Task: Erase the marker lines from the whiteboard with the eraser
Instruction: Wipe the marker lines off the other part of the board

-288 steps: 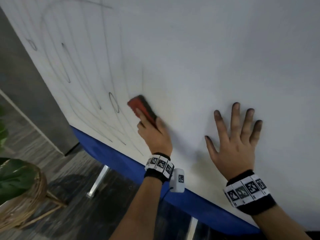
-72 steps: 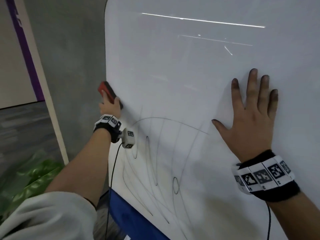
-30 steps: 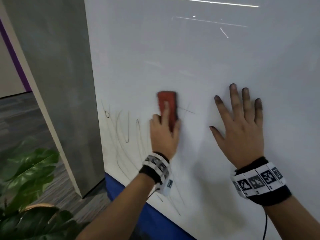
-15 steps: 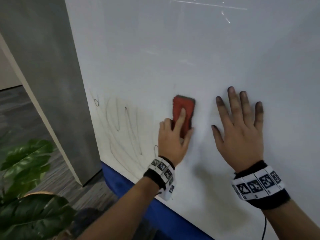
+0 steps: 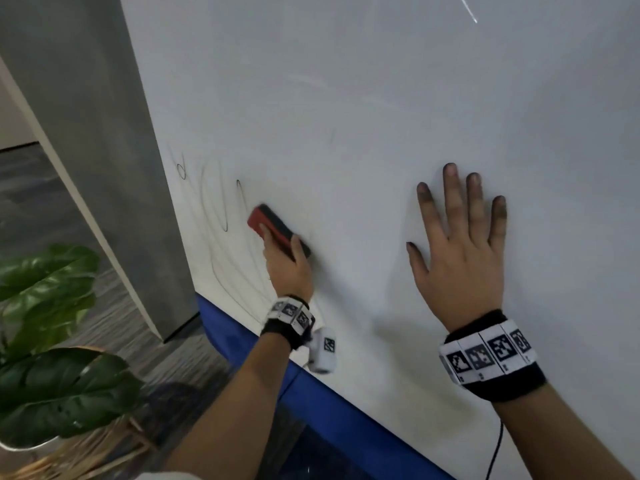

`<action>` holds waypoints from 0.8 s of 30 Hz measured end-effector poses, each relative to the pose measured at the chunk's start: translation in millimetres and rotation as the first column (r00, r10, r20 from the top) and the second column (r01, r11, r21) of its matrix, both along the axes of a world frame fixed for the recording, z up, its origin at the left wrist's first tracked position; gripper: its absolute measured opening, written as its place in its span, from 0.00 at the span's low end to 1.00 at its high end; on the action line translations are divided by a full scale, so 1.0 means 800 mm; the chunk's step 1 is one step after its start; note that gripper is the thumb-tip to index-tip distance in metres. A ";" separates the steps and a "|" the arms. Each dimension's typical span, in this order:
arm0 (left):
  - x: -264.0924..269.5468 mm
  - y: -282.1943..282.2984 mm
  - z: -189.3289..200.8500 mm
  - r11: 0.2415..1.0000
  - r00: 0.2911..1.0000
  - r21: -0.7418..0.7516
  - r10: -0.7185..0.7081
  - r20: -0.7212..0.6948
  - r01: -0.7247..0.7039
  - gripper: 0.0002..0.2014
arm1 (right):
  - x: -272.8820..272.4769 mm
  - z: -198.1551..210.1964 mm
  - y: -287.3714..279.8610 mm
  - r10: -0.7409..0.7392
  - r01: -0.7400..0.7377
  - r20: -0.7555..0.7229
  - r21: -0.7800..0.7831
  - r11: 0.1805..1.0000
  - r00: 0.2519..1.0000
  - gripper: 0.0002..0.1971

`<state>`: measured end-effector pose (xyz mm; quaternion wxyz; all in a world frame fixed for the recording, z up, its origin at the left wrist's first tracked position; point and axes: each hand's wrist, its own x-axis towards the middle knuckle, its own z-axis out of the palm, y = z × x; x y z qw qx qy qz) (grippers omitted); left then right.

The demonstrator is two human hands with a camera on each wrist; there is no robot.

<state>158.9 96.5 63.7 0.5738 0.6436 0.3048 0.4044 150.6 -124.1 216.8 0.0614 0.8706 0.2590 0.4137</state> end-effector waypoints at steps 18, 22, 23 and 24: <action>-0.020 -0.067 0.141 0.892 0.981 0.437 -0.171 0.092 0.115 0.38 | -0.007 -0.028 -0.019 0.016 -0.018 -0.044 -0.050 0.999 0.999 0.41; -0.015 -0.030 0.206 0.809 0.984 0.586 -0.137 0.109 0.048 0.37 | -0.004 -0.030 -0.021 0.031 -0.032 -0.040 -0.046 0.998 0.999 0.41; -0.013 -0.026 0.213 0.815 0.981 0.578 -0.148 0.123 0.050 0.36 | -0.003 -0.030 -0.021 0.029 -0.031 -0.043 -0.047 0.998 0.999 0.41; -0.010 -0.027 0.213 0.834 0.976 0.548 -0.165 0.139 0.063 0.36 | -0.002 -0.031 -0.021 0.025 -0.027 -0.048 -0.047 0.999 0.999 0.41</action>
